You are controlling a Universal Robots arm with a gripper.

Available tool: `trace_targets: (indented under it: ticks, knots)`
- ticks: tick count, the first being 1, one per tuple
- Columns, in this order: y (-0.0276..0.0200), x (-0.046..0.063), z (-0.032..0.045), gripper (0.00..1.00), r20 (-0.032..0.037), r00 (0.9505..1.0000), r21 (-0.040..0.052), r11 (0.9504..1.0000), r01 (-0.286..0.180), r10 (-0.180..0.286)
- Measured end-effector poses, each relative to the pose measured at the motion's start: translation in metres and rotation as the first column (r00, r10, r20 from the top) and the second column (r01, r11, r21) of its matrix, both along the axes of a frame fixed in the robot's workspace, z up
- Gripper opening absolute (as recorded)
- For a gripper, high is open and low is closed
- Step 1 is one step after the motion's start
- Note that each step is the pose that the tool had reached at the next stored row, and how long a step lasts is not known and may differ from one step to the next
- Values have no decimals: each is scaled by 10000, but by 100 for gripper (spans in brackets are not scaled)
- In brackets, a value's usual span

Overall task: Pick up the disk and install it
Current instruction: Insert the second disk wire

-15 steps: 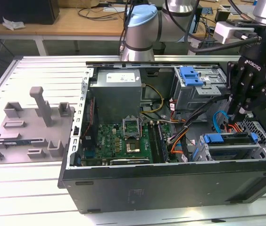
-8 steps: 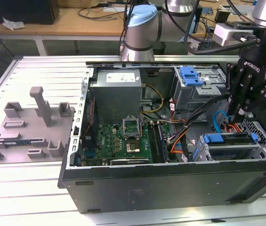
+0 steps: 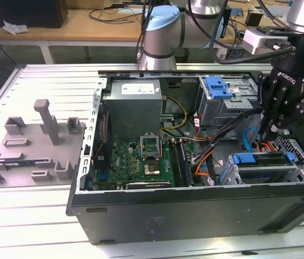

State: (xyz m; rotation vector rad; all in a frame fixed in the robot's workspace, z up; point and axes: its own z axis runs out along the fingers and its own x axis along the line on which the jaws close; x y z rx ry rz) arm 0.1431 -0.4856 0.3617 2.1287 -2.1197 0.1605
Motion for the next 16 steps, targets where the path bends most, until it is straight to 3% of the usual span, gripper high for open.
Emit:
trace_targets:
  ticks: [1,16]
  knots:
    - [0,-2,-2,16,0,10000,0,10000,0,0]
    - [0,-15,-9,16,0,10000,2,10000,0,0]
